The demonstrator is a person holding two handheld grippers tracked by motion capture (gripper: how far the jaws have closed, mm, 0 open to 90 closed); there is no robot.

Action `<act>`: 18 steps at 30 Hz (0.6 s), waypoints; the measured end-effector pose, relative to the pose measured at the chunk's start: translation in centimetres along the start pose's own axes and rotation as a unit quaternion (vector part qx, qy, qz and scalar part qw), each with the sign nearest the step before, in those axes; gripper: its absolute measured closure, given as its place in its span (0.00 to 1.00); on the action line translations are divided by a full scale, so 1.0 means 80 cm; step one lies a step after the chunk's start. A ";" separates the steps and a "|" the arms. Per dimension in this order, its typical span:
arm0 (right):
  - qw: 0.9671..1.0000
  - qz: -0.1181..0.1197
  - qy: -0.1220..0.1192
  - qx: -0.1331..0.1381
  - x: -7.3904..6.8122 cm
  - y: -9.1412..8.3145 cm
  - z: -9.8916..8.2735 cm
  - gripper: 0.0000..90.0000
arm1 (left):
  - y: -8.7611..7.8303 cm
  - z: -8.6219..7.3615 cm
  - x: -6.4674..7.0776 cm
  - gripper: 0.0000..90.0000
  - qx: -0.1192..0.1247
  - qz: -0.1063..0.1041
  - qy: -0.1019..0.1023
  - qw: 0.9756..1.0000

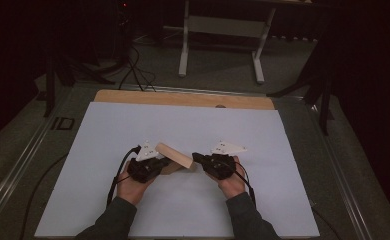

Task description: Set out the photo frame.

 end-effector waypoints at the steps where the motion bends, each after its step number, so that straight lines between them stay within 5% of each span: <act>1: 1.000 0.001 -0.001 -0.001 -0.001 0.000 0.000 1.00 | 0.000 0.000 0.000 1.00 0.000 0.000 0.001 1.000; 18: 0.999 0.014 -0.023 -0.022 -0.020 0.005 -0.012 1.00 | 0.004 -0.001 0.013 1.00 -0.004 -0.014 0.006 1.000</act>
Point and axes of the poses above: each handheld gripper's, and its own axes: y roughly forward along the jaws, z roughly out of its top, x roughly to its right, the point moved 7 cm from there along y, roughly forward along the jaws
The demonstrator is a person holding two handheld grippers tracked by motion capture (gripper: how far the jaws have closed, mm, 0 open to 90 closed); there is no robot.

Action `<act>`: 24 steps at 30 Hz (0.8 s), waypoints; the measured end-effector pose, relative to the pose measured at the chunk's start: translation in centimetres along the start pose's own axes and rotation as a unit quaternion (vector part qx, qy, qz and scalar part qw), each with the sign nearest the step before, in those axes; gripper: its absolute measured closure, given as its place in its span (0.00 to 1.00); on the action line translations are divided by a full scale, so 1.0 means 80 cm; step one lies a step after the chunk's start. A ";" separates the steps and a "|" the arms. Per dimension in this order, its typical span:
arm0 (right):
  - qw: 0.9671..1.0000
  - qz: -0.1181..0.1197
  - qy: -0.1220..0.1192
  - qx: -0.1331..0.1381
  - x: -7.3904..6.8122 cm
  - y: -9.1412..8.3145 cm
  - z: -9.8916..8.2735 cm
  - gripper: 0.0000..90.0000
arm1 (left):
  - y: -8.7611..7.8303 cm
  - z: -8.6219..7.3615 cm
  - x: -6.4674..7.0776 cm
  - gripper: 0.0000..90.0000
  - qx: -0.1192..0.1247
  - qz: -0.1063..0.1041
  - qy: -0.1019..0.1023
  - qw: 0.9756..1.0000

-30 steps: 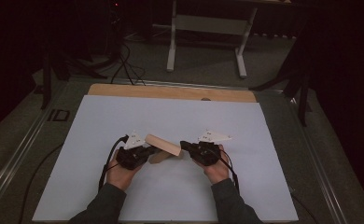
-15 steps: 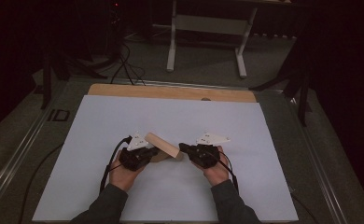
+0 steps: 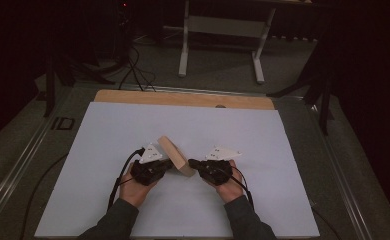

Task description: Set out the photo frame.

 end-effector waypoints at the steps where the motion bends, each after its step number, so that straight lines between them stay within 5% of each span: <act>1: 1.000 0.002 -0.002 -0.002 -0.002 0.001 -0.001 1.00 | 0.000 0.000 -0.001 1.00 -0.001 0.001 0.000 1.000; 20: 0.999 0.022 -0.031 -0.014 -0.032 0.019 -0.001 0.98 | -0.003 -0.005 -0.022 0.99 -0.003 0.019 -0.033 0.999; 24: 0.999 0.016 -0.041 -0.017 -0.032 0.019 0.000 0.92 | -0.006 -0.006 -0.027 0.92 0.001 0.018 -0.043 0.999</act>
Point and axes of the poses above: each handheld gripper's, and its own axes: y roughly forward along the jaws, z roughly out of its top, x roughly to its right, the point moved 7 cm from there along y, roughly forward along the jaws
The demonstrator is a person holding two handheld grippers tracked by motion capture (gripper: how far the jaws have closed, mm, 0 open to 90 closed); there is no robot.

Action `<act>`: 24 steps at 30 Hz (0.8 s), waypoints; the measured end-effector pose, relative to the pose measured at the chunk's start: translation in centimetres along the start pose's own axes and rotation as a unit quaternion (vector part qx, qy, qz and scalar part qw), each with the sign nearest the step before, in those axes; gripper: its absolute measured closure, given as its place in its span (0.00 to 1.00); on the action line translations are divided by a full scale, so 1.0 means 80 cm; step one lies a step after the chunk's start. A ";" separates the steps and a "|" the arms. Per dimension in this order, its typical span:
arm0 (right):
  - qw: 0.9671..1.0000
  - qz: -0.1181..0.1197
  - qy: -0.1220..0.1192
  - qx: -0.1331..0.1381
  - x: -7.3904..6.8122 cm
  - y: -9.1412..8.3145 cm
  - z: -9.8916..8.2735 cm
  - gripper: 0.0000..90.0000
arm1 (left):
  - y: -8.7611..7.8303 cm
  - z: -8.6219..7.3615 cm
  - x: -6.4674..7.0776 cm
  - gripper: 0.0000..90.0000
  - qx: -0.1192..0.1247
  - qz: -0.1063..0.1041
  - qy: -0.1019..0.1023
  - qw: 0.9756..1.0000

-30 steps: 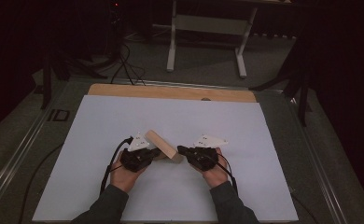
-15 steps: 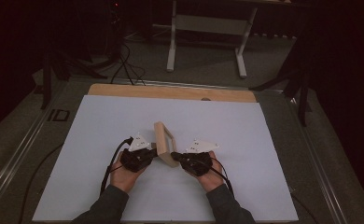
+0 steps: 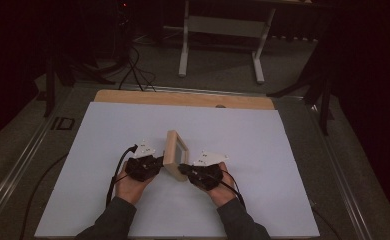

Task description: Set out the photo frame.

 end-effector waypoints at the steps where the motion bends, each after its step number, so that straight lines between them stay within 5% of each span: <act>1: 1.000 0.002 0.001 0.001 0.000 -0.001 0.000 0.91 | -0.001 0.000 -0.001 0.90 0.001 0.000 -0.002 1.000; 11: 1.000 -0.025 -0.007 0.001 0.010 -0.010 0.004 0.74 | -0.018 0.006 -0.019 0.66 0.023 0.017 -0.046 0.999; 24: 0.999 -0.037 0.002 0.007 0.023 -0.024 0.009 0.62 | -0.049 0.024 -0.026 0.51 0.066 0.030 -0.080 0.994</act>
Point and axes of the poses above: each handheld gripper's, and its own axes: y roughly forward along the jaws, z roughly out of its top, x roughly to its right, the point moved 7 cm from there along y, roughly forward along the jaws
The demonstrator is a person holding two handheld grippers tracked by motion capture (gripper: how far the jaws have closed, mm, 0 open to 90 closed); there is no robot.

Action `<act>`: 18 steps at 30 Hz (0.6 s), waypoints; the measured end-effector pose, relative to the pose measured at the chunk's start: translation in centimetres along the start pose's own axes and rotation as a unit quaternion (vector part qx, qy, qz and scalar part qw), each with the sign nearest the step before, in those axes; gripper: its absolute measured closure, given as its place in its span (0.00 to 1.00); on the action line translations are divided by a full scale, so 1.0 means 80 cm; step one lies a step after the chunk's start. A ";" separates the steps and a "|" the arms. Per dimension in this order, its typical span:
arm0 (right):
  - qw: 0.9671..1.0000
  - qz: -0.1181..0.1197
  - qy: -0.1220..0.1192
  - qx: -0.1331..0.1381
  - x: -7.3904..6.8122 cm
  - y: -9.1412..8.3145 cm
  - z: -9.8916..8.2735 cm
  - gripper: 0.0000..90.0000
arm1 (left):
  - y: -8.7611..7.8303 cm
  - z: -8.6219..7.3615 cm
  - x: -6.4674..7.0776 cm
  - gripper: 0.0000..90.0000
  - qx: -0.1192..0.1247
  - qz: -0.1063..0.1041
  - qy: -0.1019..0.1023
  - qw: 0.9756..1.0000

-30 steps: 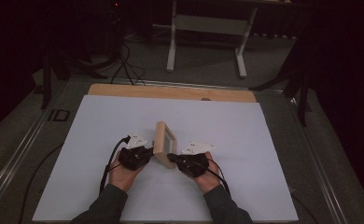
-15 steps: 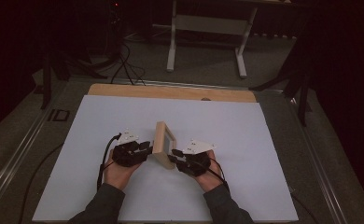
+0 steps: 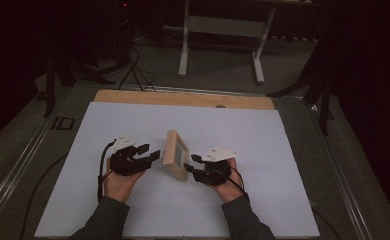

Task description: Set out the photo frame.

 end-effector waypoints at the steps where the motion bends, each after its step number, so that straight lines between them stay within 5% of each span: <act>1: 1.000 -0.001 0.001 0.000 0.001 -0.001 0.000 0.62 | -0.001 0.001 0.001 0.48 0.002 0.001 -0.002 1.000; 18: 1.000 -0.013 0.011 0.009 0.015 -0.012 0.003 0.61 | 0.019 0.001 0.042 0.19 -0.014 -0.002 0.023 1.000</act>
Point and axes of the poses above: each handheld gripper's, and its own axes: y roughly forward along the jaws, z roughly out of its top, x roughly to its right, the point moved 7 cm from there along y, roughly forward along the jaws
